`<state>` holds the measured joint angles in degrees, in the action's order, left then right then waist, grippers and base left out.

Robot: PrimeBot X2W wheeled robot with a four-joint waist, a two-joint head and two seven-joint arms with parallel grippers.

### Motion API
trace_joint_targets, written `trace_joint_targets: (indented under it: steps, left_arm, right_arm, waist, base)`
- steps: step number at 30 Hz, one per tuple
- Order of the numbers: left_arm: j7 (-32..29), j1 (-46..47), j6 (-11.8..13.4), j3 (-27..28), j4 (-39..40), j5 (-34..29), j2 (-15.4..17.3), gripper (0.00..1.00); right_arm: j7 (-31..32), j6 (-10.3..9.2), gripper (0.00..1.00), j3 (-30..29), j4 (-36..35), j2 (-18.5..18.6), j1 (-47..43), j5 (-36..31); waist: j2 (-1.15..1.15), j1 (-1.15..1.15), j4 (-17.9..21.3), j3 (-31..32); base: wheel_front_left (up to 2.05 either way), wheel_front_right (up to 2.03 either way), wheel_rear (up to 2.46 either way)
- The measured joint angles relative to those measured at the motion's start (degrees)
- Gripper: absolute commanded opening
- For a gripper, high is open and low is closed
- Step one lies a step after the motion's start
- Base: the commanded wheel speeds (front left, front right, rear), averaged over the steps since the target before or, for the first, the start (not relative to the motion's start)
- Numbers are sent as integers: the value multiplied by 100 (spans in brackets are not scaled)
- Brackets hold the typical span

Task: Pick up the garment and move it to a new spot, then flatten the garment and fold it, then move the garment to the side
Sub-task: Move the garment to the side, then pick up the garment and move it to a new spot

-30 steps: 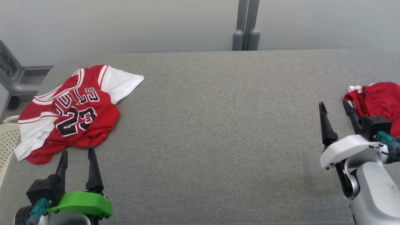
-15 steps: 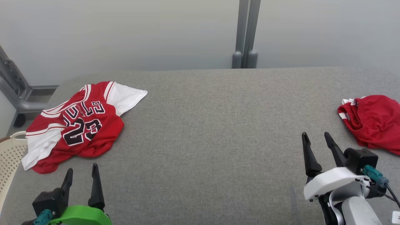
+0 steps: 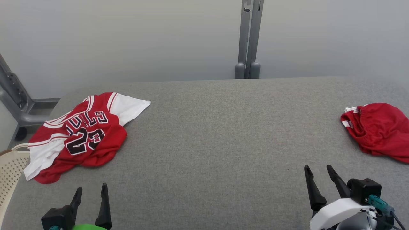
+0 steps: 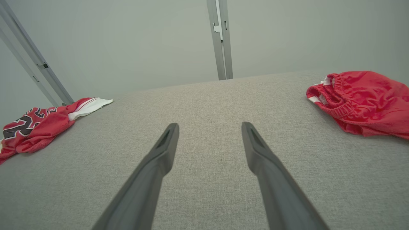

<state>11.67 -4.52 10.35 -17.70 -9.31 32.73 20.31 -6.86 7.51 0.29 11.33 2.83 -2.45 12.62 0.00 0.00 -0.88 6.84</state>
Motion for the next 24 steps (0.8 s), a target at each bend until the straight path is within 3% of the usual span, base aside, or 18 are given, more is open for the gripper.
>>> trace_joint_targets:
  steps: [24]
  left_arm:
    - [-25,-74,112,-33,14,46,2,100]
  right_arm:
    - [71,0,100,-25,-132,3,-77,-68]
  waist:
    - [0,0,-74,-93]
  base:
    - [0,0,0]
